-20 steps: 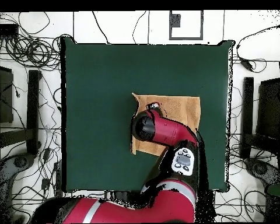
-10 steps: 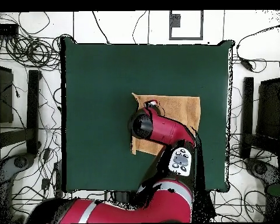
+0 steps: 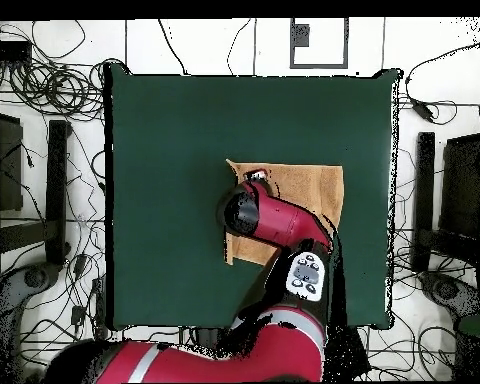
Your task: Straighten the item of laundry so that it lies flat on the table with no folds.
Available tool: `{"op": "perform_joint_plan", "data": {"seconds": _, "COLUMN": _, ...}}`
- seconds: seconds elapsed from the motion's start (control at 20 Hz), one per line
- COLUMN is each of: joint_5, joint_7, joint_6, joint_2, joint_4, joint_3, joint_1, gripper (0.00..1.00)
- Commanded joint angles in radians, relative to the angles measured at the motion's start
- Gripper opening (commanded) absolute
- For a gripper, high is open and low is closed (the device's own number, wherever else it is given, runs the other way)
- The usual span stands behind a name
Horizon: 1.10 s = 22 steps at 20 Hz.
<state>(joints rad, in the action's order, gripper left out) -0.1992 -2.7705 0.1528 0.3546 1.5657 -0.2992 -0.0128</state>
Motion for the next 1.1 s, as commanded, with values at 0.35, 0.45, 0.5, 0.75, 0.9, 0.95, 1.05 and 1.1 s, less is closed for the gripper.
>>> {"op": "perform_joint_plan", "data": {"seconds": 0.35, "joint_5": -0.195, "joint_7": -0.261, "joint_6": 0.254, "joint_2": -0.114, "joint_4": -0.083, "joint_3": -0.015, "joint_1": -0.199, "gripper": 1.00}}
{"op": "perform_joint_plan", "data": {"seconds": 0.45, "joint_5": -0.222, "joint_7": -0.282, "joint_6": 0.303, "joint_2": -0.125, "joint_4": -0.097, "joint_3": -0.040, "joint_1": -0.227, "gripper": 1.00}}
{"op": "perform_joint_plan", "data": {"seconds": 0.5, "joint_5": -0.234, "joint_7": -0.289, "joint_6": 0.321, "joint_2": -0.129, "joint_4": -0.101, "joint_3": -0.048, "joint_1": -0.236, "gripper": 1.00}}
{"op": "perform_joint_plan", "data": {"seconds": 0.75, "joint_5": -0.292, "joint_7": -0.315, "joint_6": 0.351, "joint_2": -0.146, "joint_4": -0.102, "joint_3": -0.070, "joint_1": -0.267, "gripper": 1.00}}
{"op": "perform_joint_plan", "data": {"seconds": 0.9, "joint_5": -0.313, "joint_7": -0.302, "joint_6": 0.342, "joint_2": -0.148, "joint_4": -0.094, "joint_3": -0.070, "joint_1": -0.272, "gripper": 1.00}}
{"op": "perform_joint_plan", "data": {"seconds": 0.95, "joint_5": -0.320, "joint_7": -0.295, "joint_6": 0.338, "joint_2": -0.147, "joint_4": -0.090, "joint_3": -0.069, "joint_1": -0.271, "gripper": 1.00}}
{"op": "perform_joint_plan", "data": {"seconds": 1.05, "joint_5": -0.330, "joint_7": -0.281, "joint_6": 0.329, "joint_2": -0.138, "joint_4": -0.078, "joint_3": -0.062, "joint_1": -0.269, "gripper": 1.00}}
{"op": "perform_joint_plan", "data": {"seconds": 1.1, "joint_5": -0.334, "joint_7": -0.274, "joint_6": 0.329, "joint_2": -0.133, "joint_4": -0.074, "joint_3": -0.061, "joint_1": -0.270, "gripper": 1.00}}
